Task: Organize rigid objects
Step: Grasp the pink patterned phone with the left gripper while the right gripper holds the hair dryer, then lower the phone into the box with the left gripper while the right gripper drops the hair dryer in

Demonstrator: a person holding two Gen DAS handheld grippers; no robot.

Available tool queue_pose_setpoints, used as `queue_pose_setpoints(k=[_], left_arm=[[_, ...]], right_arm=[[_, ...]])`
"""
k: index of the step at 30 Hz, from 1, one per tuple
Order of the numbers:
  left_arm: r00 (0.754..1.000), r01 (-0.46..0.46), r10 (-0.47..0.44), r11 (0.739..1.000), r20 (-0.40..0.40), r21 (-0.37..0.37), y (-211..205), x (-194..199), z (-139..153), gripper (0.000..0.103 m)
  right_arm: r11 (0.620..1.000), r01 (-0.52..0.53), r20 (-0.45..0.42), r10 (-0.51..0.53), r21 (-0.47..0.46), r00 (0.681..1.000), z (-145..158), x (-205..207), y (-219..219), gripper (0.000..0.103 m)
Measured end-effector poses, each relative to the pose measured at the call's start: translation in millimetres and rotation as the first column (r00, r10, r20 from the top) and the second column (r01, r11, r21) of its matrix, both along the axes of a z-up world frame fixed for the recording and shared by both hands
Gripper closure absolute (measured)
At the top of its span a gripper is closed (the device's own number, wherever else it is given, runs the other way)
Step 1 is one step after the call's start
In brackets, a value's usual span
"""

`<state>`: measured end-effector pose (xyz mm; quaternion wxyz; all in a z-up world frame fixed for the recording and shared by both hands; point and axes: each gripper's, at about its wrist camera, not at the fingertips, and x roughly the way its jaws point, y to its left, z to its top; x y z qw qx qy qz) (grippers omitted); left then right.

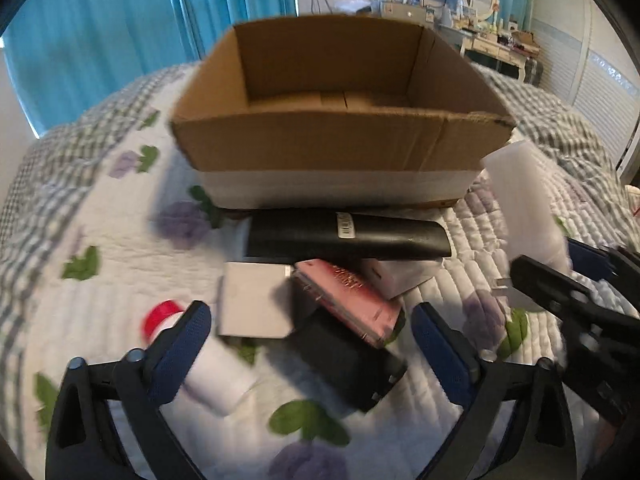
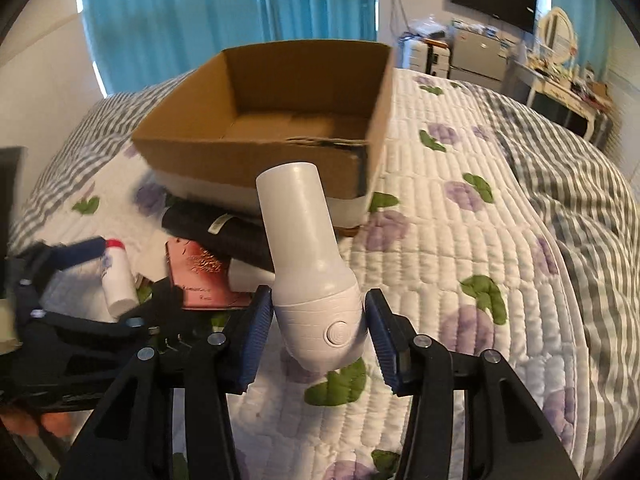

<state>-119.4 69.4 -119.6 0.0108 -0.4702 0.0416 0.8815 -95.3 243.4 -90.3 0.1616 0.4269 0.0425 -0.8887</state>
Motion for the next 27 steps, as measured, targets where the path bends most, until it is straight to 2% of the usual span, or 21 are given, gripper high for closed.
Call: queue_pose_setpoints(k=[1, 2, 4, 5, 7, 12, 15, 22, 27], left_arm=[[1.000, -0.005, 0.005, 1.000, 0.019, 0.005, 2, -5, -5, 0.026], [0.999, -0.011, 0.010, 1.000, 0.042, 0.022, 4, -11, -10, 0.034], [0.996, -0.020, 0.013, 0.996, 0.083, 0.084, 4, -20, -18, 0.041], [0.997, -0.023, 0.015, 0.994, 0.079, 0.103, 4, -22, -18, 0.055], [0.998, -0.011, 0.004, 0.996, 0.069, 0.094, 8, -24, -17, 0.066], [0.999, 0.001, -0.006, 0.993, 0.040, 0.120, 8, -15, -6, 0.079], [0.999, 0.038, -0.039, 0.993, 0.004, 0.111, 11, -3, 7, 0.089], [0.991, 0.103, -0.095, 0.992, -0.095, 0.079, 12, 25, 46, 0.093], [0.978, 0.102, -0.089, 0.993, -0.187, 0.057, 3, 38, 88, 0.093]], right_arm=[[1.000, 0.004, 0.001, -0.004, 0.000, 1.000, 1, -7, 2, 0.056], [1.000, 0.006, 0.004, -0.006, -0.003, 1.000, 1, -8, 3, 0.056], [1.000, 0.005, 0.005, -0.005, -0.002, 1.000, -1, -8, 4, 0.056], [1.000, -0.008, 0.013, 0.008, -0.005, 1.000, -2, -9, 2, 0.056], [1.000, -0.011, 0.015, 0.011, 0.002, 1.000, -3, -11, 0, 0.056], [1.000, -0.016, 0.007, 0.015, 0.015, 1.000, -5, -9, -1, 0.056], [1.000, -0.018, -0.011, 0.018, 0.023, 1.000, -1, -5, -3, 0.056], [1.000, -0.017, -0.058, 0.017, 0.003, 0.998, 21, 8, -8, 0.056], [1.000, -0.023, -0.135, 0.024, 0.005, 0.991, 57, 22, -11, 0.057]])
